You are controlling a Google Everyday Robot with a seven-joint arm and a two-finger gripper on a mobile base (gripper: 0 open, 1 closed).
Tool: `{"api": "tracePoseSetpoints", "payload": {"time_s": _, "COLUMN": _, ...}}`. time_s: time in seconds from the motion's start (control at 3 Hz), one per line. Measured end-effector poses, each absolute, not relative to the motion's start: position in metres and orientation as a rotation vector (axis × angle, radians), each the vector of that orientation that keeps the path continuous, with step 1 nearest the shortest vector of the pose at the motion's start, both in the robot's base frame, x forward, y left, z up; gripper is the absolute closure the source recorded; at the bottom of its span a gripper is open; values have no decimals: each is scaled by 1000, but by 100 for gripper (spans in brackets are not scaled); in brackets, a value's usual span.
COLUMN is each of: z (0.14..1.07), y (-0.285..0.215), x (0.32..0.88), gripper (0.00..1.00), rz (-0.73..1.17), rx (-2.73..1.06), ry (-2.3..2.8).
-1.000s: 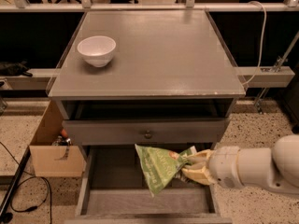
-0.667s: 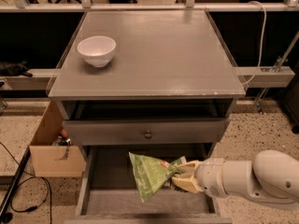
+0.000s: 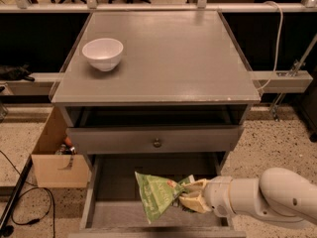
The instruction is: Place green jalapeno chip bag into middle drawer
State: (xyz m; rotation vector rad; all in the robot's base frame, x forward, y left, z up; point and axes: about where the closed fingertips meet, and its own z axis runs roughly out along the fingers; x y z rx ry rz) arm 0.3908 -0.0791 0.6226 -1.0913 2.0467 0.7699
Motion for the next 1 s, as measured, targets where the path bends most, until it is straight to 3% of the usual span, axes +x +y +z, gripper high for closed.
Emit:
{"api": "tracePoseSetpoints", "payload": {"time_s": 0.67, "z": 576, "y": -95, "x": 417, "gripper": 100, "rz": 700, "rx": -1091, "ry": 2129}}
{"api": "tracePoseSetpoints", "payload": {"time_s": 1.0, "z": 562, "y": -106, "x": 459, "gripper": 100, "rz": 646, "rx": -1099, "ry": 2150}}
